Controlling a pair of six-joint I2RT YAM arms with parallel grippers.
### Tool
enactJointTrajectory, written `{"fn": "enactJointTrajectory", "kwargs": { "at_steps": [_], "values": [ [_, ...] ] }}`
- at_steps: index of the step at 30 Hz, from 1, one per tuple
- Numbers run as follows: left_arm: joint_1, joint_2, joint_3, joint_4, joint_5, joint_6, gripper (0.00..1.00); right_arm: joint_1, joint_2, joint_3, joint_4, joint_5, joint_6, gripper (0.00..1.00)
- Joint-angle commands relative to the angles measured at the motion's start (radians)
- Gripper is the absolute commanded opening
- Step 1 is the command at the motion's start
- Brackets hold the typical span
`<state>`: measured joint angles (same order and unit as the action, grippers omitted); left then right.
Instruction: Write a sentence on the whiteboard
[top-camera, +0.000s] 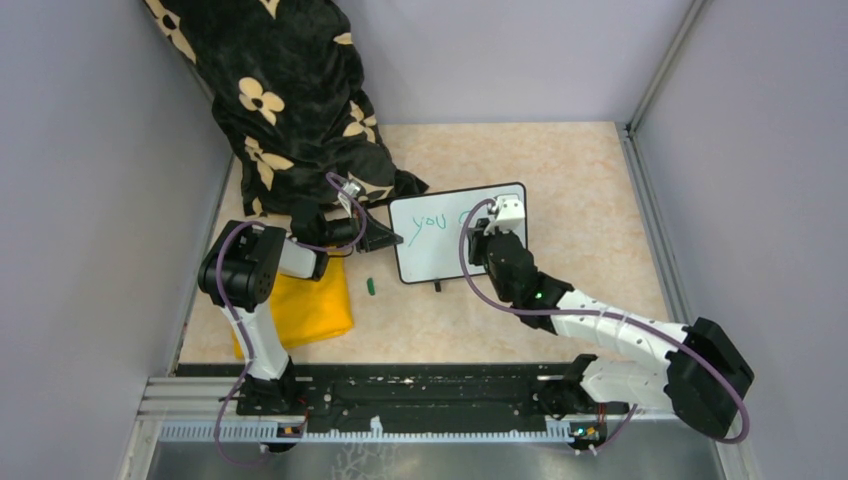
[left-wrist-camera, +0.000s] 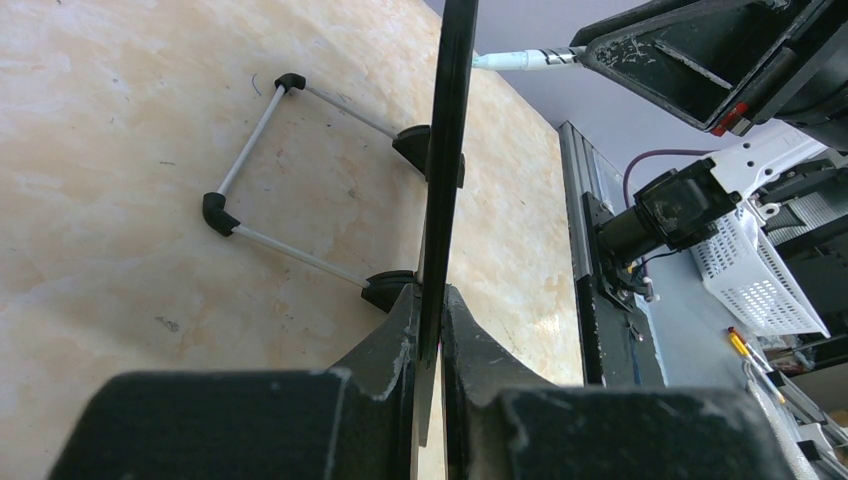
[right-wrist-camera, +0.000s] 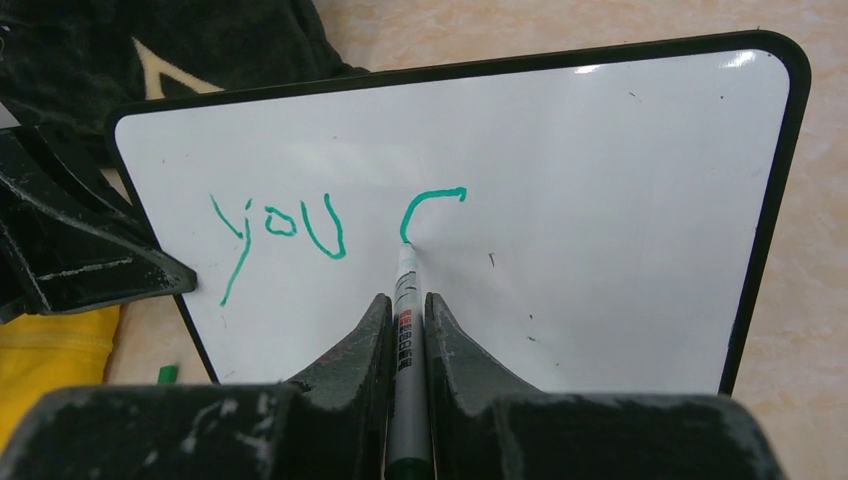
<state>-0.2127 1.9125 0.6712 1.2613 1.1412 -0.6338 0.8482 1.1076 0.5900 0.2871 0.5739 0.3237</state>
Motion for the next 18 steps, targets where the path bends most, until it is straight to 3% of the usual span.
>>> {"fn": "enactJointTrajectory", "kwargs": {
  "at_steps": [1,18],
  "values": [
    [-0.002,0.000,0.002,-0.060,0.004,0.012,0.00,-0.006,-0.025,-0.005,-0.056,0.032,0.006,0.00],
    [-0.002,0.000,0.001,-0.063,0.002,0.013,0.00,-0.016,-0.094,0.005,-0.081,0.092,0.010,0.00]
  ]
}}
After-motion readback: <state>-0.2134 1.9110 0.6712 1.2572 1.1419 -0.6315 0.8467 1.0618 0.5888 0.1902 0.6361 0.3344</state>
